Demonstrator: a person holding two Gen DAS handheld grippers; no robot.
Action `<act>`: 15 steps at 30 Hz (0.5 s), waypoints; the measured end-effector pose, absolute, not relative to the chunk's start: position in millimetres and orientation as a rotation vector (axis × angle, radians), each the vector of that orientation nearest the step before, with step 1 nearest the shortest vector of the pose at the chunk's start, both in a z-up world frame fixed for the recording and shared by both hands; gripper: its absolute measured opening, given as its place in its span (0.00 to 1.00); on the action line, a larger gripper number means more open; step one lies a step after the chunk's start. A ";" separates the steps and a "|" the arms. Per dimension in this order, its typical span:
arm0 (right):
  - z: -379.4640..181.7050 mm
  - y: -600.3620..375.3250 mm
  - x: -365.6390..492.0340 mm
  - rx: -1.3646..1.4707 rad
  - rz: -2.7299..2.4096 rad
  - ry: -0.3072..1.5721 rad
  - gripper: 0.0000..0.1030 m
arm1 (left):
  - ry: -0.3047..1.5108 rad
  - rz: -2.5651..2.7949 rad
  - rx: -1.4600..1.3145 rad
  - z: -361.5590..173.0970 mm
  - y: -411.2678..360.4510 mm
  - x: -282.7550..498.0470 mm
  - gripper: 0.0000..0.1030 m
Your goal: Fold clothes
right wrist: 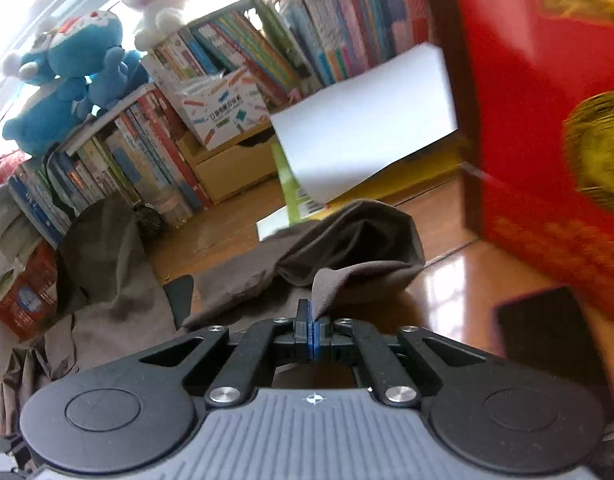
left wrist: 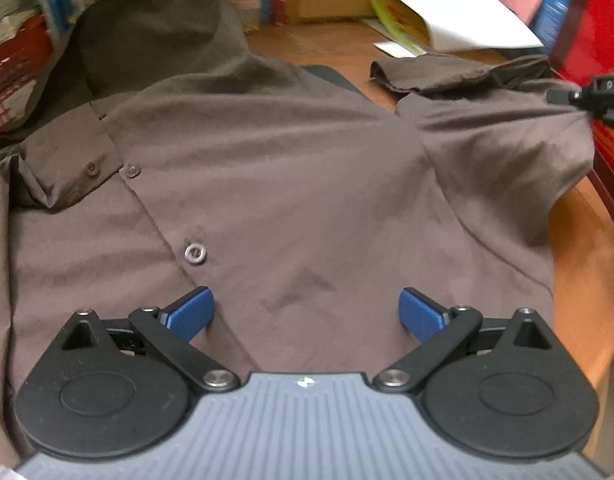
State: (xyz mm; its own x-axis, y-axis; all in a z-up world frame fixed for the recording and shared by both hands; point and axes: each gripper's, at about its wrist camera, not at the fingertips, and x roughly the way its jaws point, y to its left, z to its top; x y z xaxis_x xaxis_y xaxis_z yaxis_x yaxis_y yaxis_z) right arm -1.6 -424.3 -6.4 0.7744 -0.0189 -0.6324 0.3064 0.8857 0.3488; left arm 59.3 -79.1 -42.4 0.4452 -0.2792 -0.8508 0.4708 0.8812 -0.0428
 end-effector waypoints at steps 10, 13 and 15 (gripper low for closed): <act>22.5 -389.1 -38.6 0.070 -0.259 0.731 1.00 | 0.955 -0.477 0.098 -11.6 -75.3 62.8 0.97; 42.9 -364.0 -29.8 -0.048 -0.125 0.610 1.00 | 0.923 -0.458 0.096 -7.7 -97.6 75.1 0.97; 41.7 -341.7 -19.4 -0.224 -0.030 0.496 1.00 | 0.919 -0.442 0.147 -15.0 -117.9 80.0 0.97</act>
